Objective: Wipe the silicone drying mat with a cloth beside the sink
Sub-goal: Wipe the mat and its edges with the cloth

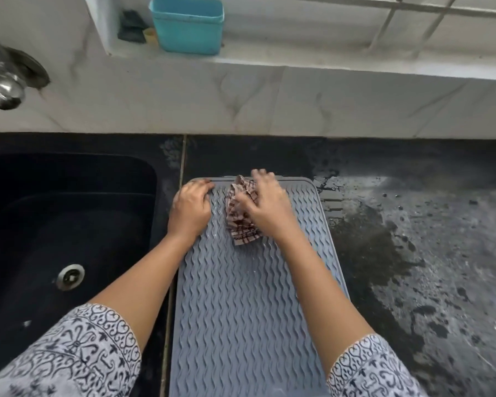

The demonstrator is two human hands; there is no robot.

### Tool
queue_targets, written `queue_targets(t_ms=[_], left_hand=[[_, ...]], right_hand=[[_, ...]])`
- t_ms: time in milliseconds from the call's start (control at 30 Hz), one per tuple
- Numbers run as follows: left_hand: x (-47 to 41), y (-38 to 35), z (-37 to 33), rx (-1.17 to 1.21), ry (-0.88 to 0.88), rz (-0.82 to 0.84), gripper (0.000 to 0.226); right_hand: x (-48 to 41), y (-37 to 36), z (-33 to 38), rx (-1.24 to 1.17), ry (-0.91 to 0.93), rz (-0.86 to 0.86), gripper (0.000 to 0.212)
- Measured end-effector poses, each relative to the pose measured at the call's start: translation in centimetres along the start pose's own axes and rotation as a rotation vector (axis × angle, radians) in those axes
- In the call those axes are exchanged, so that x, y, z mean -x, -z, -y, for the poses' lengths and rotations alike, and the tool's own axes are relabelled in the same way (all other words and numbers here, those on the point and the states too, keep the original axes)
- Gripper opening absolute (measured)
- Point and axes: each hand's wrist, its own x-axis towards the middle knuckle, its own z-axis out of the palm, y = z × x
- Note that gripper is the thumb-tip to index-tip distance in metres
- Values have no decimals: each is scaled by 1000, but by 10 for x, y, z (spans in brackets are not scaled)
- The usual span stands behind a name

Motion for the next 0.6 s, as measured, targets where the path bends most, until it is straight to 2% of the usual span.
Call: queue_targets(t_ms=[67,133,300,400,500,533,600], left_hand=[[-1,1,0,-4,-10,-8,34],[0,1,0,-9,-8,-13,34],[0,1,-2,-19,-17,-23,32],[1,2,-3,-17,-14,-17,33],[2,3,-4,-9,5,-11,32],[3,3,-4,-7,8,-8,32],[2,4,-4,-4,6,-6,32]], right_hand=[[5,-19,7,242,145,127,87],[23,-34,5,333,245,52,89],[56,-51,-20,238,453,-317,43],[60,-48,-19,225,586,-384,33],[60,-33,-13,-40,536,-417,38],[59,-27,-10,-73,504,-448,45],[50,-17,-5,25,426,-434,65]])
